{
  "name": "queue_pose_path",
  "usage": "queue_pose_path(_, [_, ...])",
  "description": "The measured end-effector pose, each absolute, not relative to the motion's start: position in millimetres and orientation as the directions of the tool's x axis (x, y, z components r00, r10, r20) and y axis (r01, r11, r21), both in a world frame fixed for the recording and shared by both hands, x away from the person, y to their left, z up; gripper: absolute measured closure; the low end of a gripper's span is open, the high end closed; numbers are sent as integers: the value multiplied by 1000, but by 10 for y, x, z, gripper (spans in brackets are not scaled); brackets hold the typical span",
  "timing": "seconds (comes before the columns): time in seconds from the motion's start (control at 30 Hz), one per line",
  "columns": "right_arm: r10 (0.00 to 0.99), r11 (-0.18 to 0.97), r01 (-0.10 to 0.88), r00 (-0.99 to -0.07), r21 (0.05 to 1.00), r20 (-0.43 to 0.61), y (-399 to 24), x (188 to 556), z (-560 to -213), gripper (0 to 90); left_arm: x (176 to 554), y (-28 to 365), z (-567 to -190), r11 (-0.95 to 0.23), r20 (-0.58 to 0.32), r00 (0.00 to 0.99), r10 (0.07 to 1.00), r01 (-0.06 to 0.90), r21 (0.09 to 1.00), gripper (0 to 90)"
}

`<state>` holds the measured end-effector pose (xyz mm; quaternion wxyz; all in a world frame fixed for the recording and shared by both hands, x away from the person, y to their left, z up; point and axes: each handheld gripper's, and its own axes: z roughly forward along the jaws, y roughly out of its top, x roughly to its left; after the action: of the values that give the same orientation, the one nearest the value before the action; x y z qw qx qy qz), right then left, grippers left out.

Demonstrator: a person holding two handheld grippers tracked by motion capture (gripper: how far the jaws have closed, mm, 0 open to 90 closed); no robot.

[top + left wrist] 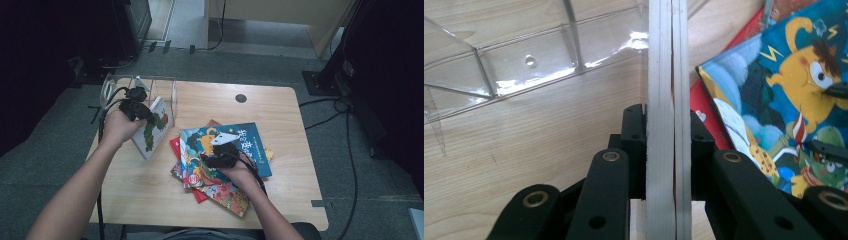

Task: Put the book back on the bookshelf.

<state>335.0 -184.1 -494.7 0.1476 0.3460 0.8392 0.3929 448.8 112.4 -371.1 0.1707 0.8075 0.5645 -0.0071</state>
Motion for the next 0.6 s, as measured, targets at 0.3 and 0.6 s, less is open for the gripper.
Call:
queue_pose_path(0.3, [698,451,465,-715,762,24,-1840,3353,-4948,362,4624,1098,-3704,-245,-220,308,926,931,272,780])
queue_pose_path(0.6, [699,451,465,-715,761,22,-1839,3353,-4947,362,4766,968,-3709,-226,-204,285,937,936,271,780])
